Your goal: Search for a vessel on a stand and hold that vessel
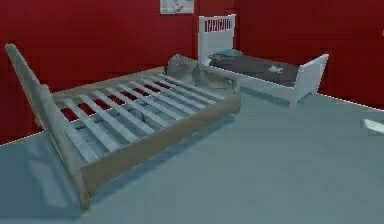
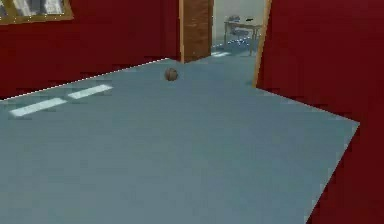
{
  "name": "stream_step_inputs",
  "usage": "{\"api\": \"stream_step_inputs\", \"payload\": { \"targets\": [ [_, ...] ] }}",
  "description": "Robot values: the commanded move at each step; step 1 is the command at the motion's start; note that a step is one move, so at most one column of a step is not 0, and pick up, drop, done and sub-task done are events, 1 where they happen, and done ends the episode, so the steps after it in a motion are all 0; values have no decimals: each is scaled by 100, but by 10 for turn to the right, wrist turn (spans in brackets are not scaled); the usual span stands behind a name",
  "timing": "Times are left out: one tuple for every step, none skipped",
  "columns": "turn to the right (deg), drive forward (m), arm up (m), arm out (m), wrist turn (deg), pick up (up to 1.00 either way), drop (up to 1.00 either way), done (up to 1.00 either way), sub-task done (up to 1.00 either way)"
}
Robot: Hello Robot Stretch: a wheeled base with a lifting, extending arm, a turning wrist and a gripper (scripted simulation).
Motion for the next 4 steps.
{"api": "stream_step_inputs", "payload": {
  "targets": [
    [450, 0, 0, 0, 0, 0, 0, 0, 0],
    [450, 0, 0, 0, 0, 0, 0, 0, 0],
    [90, 0, 0, 0, 0, 0, 0, 0, 0],
    [0, 100, 0, 0, 0, 0, 0, 0, 0]
  ]
}}
